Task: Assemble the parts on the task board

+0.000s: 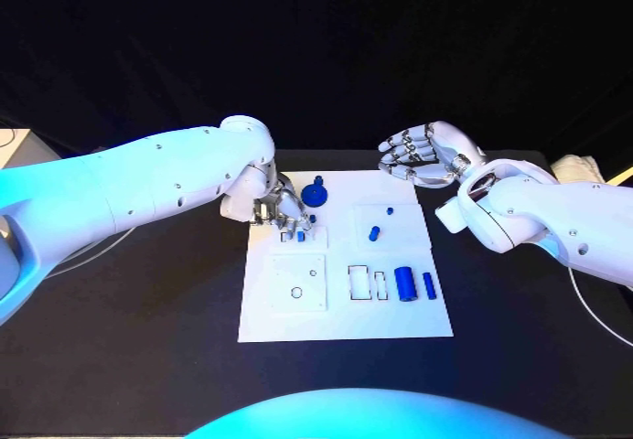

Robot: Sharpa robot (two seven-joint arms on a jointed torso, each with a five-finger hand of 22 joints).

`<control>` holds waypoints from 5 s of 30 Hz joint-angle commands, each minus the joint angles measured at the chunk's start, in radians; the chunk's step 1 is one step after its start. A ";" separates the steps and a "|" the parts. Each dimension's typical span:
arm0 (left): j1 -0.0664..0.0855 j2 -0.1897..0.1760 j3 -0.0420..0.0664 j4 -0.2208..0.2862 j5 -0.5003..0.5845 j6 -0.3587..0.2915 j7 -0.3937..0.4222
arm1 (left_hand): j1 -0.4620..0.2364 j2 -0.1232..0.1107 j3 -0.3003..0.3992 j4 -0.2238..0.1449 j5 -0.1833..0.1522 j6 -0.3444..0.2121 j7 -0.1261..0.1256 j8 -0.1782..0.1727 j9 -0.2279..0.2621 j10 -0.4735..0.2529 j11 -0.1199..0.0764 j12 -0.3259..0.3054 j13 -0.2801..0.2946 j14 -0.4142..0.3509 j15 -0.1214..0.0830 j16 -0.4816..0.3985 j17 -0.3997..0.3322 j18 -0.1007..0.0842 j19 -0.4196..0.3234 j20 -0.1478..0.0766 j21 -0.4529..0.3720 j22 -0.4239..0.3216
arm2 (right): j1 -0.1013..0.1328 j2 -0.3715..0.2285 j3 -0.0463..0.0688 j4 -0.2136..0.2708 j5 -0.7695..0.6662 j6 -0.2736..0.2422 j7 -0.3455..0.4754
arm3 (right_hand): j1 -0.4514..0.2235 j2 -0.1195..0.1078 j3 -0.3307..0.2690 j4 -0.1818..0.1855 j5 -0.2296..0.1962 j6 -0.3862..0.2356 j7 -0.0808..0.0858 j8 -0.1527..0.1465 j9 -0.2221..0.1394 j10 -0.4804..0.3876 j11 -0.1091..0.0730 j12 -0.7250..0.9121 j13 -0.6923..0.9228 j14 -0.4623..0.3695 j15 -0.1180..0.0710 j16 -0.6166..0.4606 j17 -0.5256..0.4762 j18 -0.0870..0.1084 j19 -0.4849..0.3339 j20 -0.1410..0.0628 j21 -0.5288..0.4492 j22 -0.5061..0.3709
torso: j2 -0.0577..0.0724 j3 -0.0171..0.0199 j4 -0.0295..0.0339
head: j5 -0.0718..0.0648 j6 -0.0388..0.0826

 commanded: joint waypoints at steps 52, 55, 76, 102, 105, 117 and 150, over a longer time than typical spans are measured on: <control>-0.117 -0.390 -0.008 0.558 -0.065 -1.041 0.164 | 0.427 -0.083 -0.185 0.108 0.011 -0.164 0.086 0.018 -0.295 -0.329 0.084 -0.192 -0.351 0.012 0.066 -0.198 -0.002 0.025 -0.085 0.057 -0.168 -0.091 | -0.038 -0.009 -0.004 -0.042 -0.007 -0.001 0.025 | 0.002 -0.002 0.002 -0.011 -0.002 0.010 0.061 -0.004 -0.002 0.012 -0.002 -0.005 -0.001 -0.001 0.006 -0.008 -0.007 -0.004 -0.009 -0.001 -0.006 -0.006 | -0.003 -0.0003 0.0069 | 0.009 0.066; -0.119 -0.384 -0.015 0.555 -0.075 -1.031 0.153 | 0.420 -0.082 -0.192 0.108 0.011 -0.166 0.084 0.029 -0.297 -0.328 0.082 -0.182 -0.349 0.016 0.064 -0.188 0.009 0.022 -0.079 0.056 -0.157 -0.079 | -0.039 -0.007 -0.004 -0.044 -0.007 -0.001 0.026 | 0.002 -0.002 0.002 -0.012 -0.003 0.011 0.061 -0.004 -0.003 0.012 -0.002 -0.005 -0.001 -0.001 0.006 -0.008 -0.008 -0.004 -0.010 -0.001 -0.006 -0.007 | -0.003 0.0004 0.0077 | 0.013 0.070; -0.122 -0.330 -0.031 0.519 -0.119 -0.927 0.102 | 0.414 -0.077 -0.229 0.108 0.007 -0.170 0.068 0.115 -0.302 -0.326 0.069 -0.112 -0.326 0.034 0.054 -0.141 0.064 0.015 -0.066 0.049 -0.121 -0.041 | -0.040 0.006 -0.004 -0.046 -0.008 0.001 0.028 | 0.002 -0.001 0.003 -0.013 -0.003 0.011 0.061 -0.004 -0.003 0.012 -0.002 -0.005 -0.001 -0.001 0.006 -0.008 -0.008 -0.004 -0.011 -0.001 -0.006 -0.007 | -0.004 -0.0016 0.0063 | 0.017 0.071; -0.123 -0.272 -0.033 0.460 -0.129 -0.878 0.079 | 0.429 -0.063 -0.226 0.108 0.010 -0.175 0.065 0.139 -0.305 -0.332 0.066 -0.095 -0.321 0.033 0.052 -0.139 0.065 0.014 -0.067 0.047 -0.116 -0.036 | -0.041 0.004 -0.004 -0.027 -0.008 0.002 0.028 | 0.001 0.000 0.004 -0.013 -0.003 0.012 0.062 -0.004 -0.003 0.013 -0.002 -0.005 -0.001 -0.002 0.007 -0.009 -0.011 -0.004 -0.014 0.000 -0.006 -0.010 | -0.002 -0.0006 0.0061 | 0.009 0.062; -0.123 -0.270 -0.033 0.458 -0.129 -0.870 0.077 | 0.439 -0.058 -0.223 0.106 0.012 -0.176 0.063 0.152 -0.307 -0.332 0.064 -0.085 -0.318 0.033 0.050 -0.138 0.066 0.014 -0.067 0.046 -0.114 -0.034 | -0.041 0.004 -0.004 -0.027 -0.008 0.002 0.028 | 0.001 0.000 0.004 -0.013 -0.003 0.013 0.062 -0.004 -0.003 0.014 -0.002 -0.005 -0.001 -0.003 0.007 -0.009 -0.011 -0.004 -0.016 0.000 -0.006 -0.010 | -0.002 -0.0005 0.0063 | 0.009 0.061; -0.123 -0.266 -0.033 0.454 -0.128 -0.827 0.064 | 0.505 -0.046 -0.171 0.106 0.020 -0.171 0.045 0.214 -0.323 -0.331 0.049 -0.036 -0.302 0.040 0.038 -0.122 0.087 0.012 -0.064 0.037 -0.102 -0.019 | -0.041 0.002 -0.004 -0.026 -0.008 0.004 0.029 | 0.001 0.000 0.005 -0.014 -0.002 0.013 0.062 -0.004 -0.003 0.014 -0.002 -0.004 -0.001 -0.003 0.007 -0.009 -0.012 -0.004 -0.017 0.000 -0.006 -0.011 | -0.003 -0.0008 0.0078 | 0.004 0.056; -0.124 -0.255 -0.032 0.455 -0.065 -0.865 0.072 | 0.558 -0.035 0.247 0.028 0.002 -0.246 0.049 0.319 -0.399 -0.346 0.051 -0.037 -0.326 0.032 0.037 -0.132 0.071 0.016 -0.078 0.034 -0.112 -0.025 | -0.041 -0.003 -0.004 -0.024 -0.008 0.010 0.023 | 0.002 0.001 0.008 -0.016 0.003 0.015 0.061 -0.003 -0.004 0.017 -0.003 -0.004 -0.001 -0.003 0.007 -0.008 -0.015 -0.005 -0.019 0.000 -0.006 -0.014 | -0.002 -0.0012 0.0060 | -0.003 0.050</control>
